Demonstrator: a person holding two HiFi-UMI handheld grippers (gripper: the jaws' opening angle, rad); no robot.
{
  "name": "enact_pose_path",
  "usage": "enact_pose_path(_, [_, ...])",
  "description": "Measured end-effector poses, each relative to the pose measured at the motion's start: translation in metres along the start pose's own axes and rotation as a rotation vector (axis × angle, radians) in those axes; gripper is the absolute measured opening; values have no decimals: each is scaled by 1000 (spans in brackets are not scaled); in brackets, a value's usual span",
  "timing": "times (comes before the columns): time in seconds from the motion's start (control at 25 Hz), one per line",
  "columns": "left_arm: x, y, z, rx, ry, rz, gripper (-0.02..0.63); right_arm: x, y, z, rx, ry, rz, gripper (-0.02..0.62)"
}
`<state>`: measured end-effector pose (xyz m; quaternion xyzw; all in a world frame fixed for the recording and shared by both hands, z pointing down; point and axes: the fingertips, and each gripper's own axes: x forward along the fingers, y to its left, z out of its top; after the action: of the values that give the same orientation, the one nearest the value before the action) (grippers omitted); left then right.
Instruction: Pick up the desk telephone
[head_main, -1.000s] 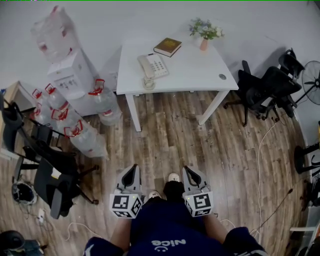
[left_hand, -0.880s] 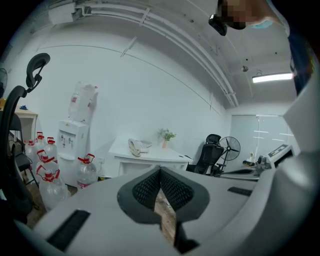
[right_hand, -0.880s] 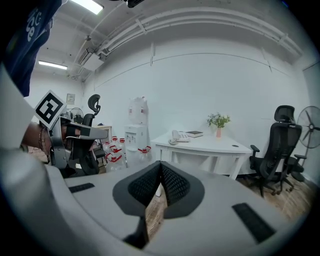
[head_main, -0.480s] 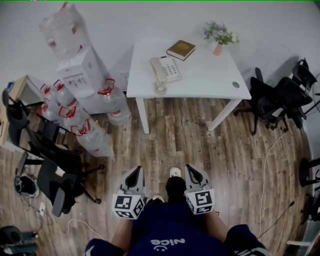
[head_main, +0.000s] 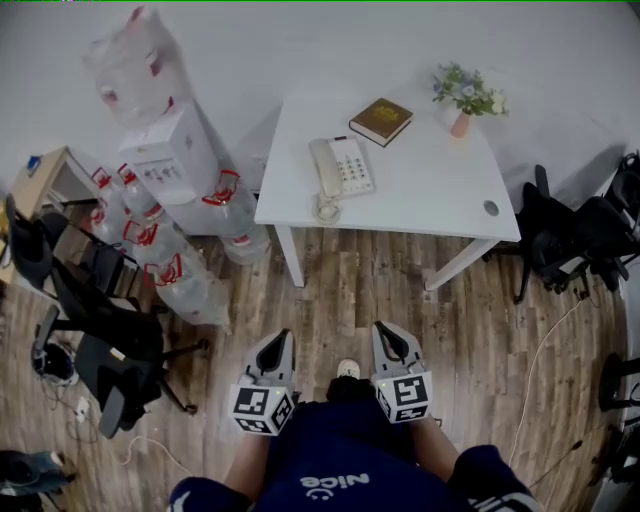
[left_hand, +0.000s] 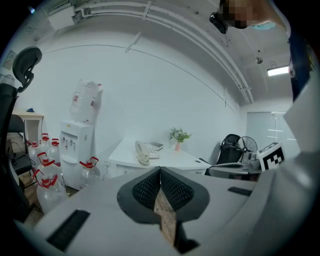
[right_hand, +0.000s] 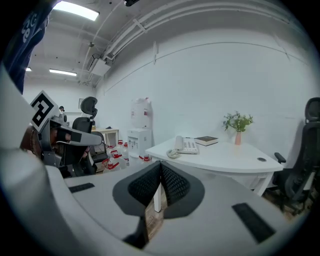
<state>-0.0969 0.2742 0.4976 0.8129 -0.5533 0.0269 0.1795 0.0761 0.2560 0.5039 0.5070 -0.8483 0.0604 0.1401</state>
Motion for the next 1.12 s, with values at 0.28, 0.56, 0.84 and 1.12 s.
enact_pose_path(0.28, [71,-21,11,-7,-1,10,17,34,-62,7,-2,-1,24,23])
enact_pose_path(0.56, [117,-42,13,-27,17,-21,17,53,-102,11,8,2,36,23])
enact_pose_path(0.84, [142,-33,11,-48,49,-27,17,65,-103,5,33,39,49,23])
enact_pose_path(1.12, [195,-14,14,-64,87,-102,17,94,-112,5,54,64,7,23])
